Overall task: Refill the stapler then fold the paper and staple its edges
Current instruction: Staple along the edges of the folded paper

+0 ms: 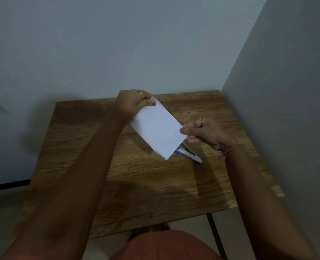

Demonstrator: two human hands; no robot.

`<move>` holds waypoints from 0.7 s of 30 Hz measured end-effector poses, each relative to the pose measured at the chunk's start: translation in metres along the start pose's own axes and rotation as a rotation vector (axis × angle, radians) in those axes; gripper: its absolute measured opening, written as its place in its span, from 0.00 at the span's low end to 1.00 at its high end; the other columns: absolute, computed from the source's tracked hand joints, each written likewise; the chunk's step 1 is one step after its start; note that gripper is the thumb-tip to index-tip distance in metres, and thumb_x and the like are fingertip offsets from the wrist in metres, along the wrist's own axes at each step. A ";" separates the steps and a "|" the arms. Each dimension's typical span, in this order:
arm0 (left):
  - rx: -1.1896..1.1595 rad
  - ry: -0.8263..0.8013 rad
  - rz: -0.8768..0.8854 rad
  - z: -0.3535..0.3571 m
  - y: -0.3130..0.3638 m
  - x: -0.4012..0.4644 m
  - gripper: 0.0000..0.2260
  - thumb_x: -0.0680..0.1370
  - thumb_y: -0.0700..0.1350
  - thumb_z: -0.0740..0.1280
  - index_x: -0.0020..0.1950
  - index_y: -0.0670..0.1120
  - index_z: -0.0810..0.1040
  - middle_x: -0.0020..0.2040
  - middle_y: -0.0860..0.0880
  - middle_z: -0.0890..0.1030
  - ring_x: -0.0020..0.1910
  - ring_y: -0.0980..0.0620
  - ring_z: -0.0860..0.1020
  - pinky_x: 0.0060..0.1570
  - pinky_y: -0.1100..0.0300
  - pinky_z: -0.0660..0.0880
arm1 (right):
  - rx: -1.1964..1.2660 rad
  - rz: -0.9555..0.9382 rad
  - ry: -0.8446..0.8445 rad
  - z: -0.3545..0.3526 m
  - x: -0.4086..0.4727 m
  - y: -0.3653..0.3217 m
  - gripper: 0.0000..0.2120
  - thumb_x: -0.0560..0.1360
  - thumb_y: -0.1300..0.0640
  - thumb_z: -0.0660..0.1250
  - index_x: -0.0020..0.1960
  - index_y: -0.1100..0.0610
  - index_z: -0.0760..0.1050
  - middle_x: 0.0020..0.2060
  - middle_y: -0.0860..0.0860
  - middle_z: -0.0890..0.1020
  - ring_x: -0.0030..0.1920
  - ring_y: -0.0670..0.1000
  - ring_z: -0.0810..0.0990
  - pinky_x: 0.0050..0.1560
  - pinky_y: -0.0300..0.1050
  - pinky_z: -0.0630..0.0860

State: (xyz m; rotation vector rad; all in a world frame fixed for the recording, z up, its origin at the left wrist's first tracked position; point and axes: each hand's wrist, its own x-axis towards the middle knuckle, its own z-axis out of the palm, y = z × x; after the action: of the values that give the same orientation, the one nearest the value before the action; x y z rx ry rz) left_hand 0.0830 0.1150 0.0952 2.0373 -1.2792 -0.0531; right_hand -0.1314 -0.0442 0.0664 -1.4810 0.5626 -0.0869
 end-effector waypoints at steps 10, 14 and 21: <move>-0.358 0.451 -0.381 0.011 -0.015 -0.026 0.08 0.81 0.47 0.64 0.49 0.45 0.79 0.39 0.49 0.83 0.21 0.59 0.75 0.26 0.64 0.73 | 0.356 -0.065 0.321 -0.006 -0.012 0.007 0.02 0.71 0.65 0.71 0.44 0.62 0.81 0.40 0.54 0.86 0.37 0.46 0.84 0.35 0.34 0.80; -0.575 0.269 -0.528 0.053 0.005 -0.052 0.04 0.80 0.40 0.64 0.53 0.43 0.77 0.44 0.45 0.84 0.29 0.60 0.80 0.28 0.67 0.76 | 0.548 -0.073 0.403 0.014 -0.010 0.006 0.05 0.74 0.66 0.68 0.50 0.65 0.78 0.46 0.55 0.84 0.43 0.48 0.83 0.38 0.34 0.81; -1.104 0.157 -0.590 0.092 0.056 -0.069 0.18 0.68 0.54 0.75 0.55 0.50 0.80 0.53 0.52 0.85 0.55 0.52 0.82 0.55 0.52 0.79 | 0.696 -0.048 0.380 0.053 -0.007 0.005 0.05 0.76 0.65 0.66 0.51 0.66 0.77 0.44 0.57 0.84 0.40 0.48 0.85 0.39 0.37 0.82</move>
State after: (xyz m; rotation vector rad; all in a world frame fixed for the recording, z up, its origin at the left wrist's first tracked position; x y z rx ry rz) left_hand -0.0312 0.1059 0.0372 1.3017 -0.3211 -0.6917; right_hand -0.1169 0.0074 0.0628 -0.7957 0.7107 -0.5552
